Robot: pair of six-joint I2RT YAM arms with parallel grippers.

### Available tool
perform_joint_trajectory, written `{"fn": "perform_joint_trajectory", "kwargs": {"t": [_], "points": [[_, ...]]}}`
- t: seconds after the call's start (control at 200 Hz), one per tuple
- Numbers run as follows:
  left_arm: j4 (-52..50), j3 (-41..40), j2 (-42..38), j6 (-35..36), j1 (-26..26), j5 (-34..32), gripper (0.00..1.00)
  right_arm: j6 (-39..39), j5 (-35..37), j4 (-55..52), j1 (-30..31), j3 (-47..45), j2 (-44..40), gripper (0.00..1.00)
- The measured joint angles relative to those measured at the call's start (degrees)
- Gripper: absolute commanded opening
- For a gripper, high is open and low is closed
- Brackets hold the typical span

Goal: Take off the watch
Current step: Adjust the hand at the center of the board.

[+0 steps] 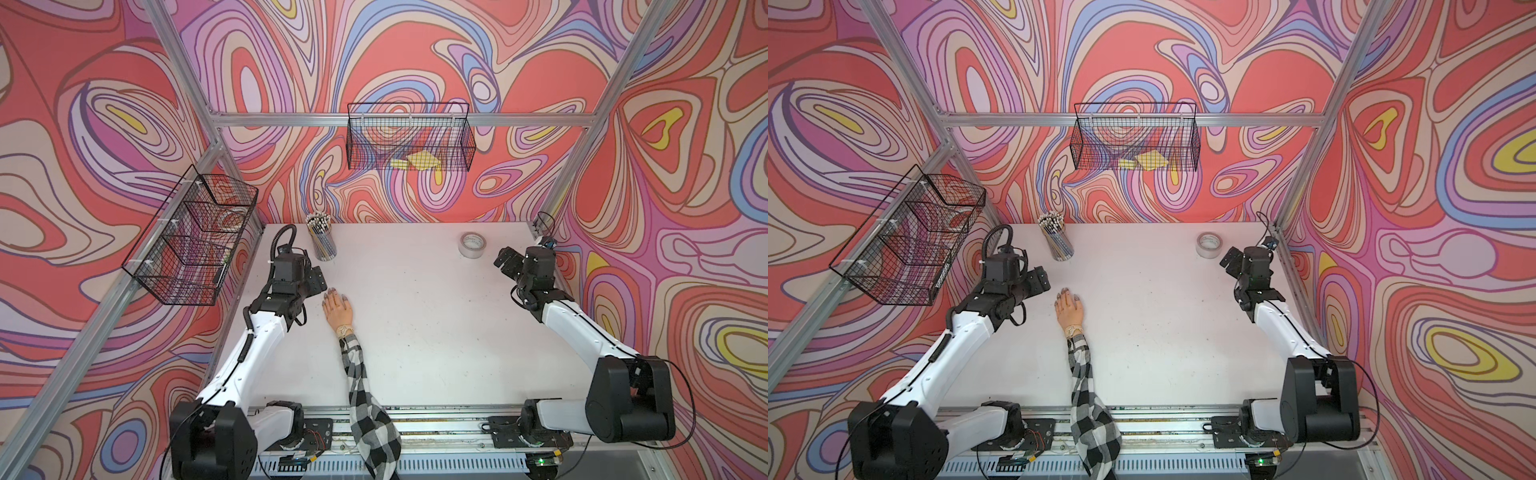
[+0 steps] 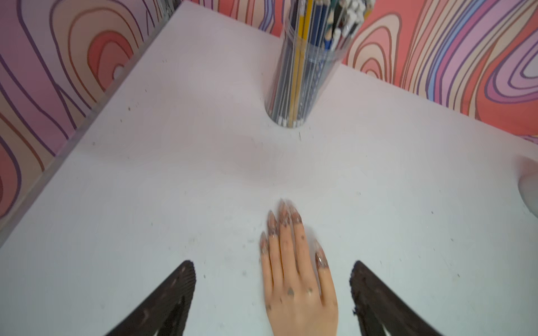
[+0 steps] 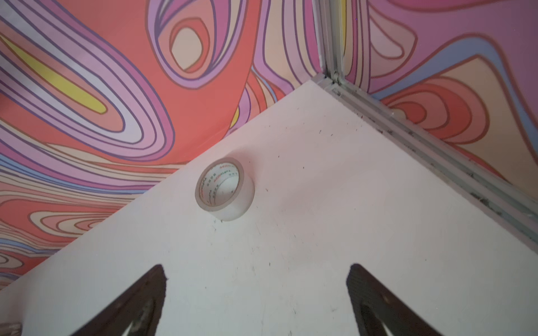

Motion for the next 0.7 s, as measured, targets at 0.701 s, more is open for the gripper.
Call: {"fn": "perform_joint_trajectory", "kwargs": {"t": [0.701], "points": [[-13.18, -15.37, -7.74, -24.44, -18.18, 2.95, 0.88, 5.25, -9.79, -12.28, 25.05, -0.94, 2.93, 0.94]]}}
